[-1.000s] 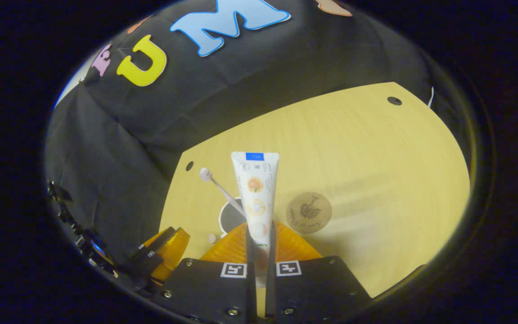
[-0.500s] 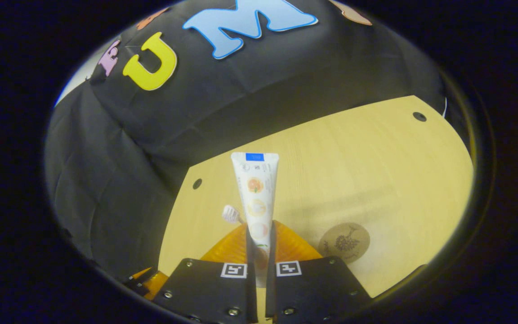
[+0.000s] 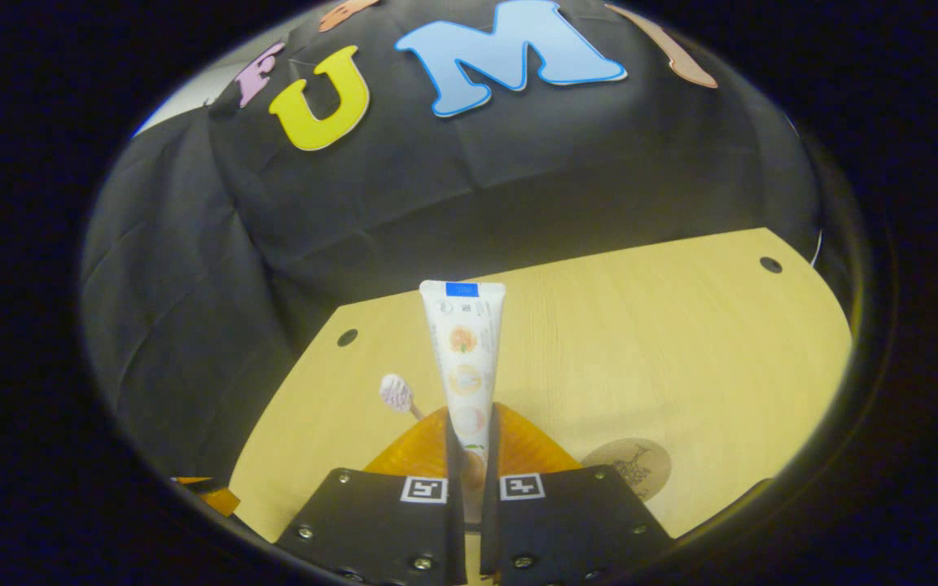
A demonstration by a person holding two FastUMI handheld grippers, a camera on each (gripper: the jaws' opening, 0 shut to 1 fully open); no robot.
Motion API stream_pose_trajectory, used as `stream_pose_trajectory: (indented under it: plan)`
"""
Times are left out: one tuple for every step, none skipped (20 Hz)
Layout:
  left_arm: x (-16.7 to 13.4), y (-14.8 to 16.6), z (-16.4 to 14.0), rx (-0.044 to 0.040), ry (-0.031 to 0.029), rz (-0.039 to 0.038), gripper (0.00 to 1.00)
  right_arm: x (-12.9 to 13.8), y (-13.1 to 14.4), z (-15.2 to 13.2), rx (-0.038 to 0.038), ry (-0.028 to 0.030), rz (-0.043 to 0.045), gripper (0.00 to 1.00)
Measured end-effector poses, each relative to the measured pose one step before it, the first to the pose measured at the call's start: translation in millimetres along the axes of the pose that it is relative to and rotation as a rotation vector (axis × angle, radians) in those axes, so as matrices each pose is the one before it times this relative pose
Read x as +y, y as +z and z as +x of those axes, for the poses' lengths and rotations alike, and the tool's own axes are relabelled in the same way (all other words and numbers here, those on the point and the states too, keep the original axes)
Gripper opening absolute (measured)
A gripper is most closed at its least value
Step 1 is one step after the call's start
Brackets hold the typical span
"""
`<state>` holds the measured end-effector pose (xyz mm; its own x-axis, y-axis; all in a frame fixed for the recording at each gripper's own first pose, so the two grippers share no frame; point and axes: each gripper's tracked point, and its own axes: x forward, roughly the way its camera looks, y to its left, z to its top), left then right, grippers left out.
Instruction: Put the toothbrush and toothpaste on the desktop into the cup, then pick up the cup and place it on the coaster on the desktop.
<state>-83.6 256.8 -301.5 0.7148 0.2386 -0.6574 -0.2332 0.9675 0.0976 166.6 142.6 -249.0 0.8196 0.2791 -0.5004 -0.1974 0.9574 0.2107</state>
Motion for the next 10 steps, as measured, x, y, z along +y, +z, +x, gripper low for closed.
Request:
stream_pose_trajectory:
  plan:
    - [-2.18,-1.88,-0.05,0.00467,-0.00269,0.00437,0.52,-0.6,-2.88,1.86,-0.0078,-0.00679,-0.0161,0.08]
    - [-5.65,1.25,-1.63,0.00292,-0.00439,0.00402,0.52,-1.29,-3.3,1.58,-0.00215,-0.00291,-0.00565,0.09]
    - [-3.72,1.6,-1.88,0.00008,-0.00487,0.00497,0.52,1.65,-2.47,1.46,-0.00653,0.01094,0.00428,0.09]
    - [-2.19,0.21,-1.56,-0.00147,-0.00635,0.00602,0.52,-0.76,-2.16,0.24,0.00132,0.0045,0.00361,0.09]
    - [-3.58,0.73,-0.09,-0.00189,-0.00767,0.00599,0.52,-0.59,1.41,-1.03,-0.01554,-0.00137,-0.00156,0.09]
    - [-6.27,1.17,1.29,-0.00334,-0.00931,0.00547,0.52,-1.96,0.25,-0.8,-0.0079,-0.01246,-0.00541,0.09]
    - [-5.58,2.22,0.09,-0.00134,-0.0091,0.00478,0.52,-0.55,-2.83,-2.48,-0.00478,-0.00791,-0.00611,0.09]
    - [-4.97,3.51,1.25,-0.00265,-0.01002,0.00339,0.52,0.28,-0.96,-4.11,-0.00505,-0.00057,-0.00582,0.09]
    - [-6.38,4.16,1.16,-0.00359,-0.01251,0.00275,0.52,-0.4,-4.48,-7.93,-0.00476,-0.00126,-0.01039,0.16]
    - [-7.12,3.94,1.88,-0.00382,-0.01095,0.00466,0.52,0.77,-2.14,-5.24,0.00527,0.00365,-0.0109,0.18]
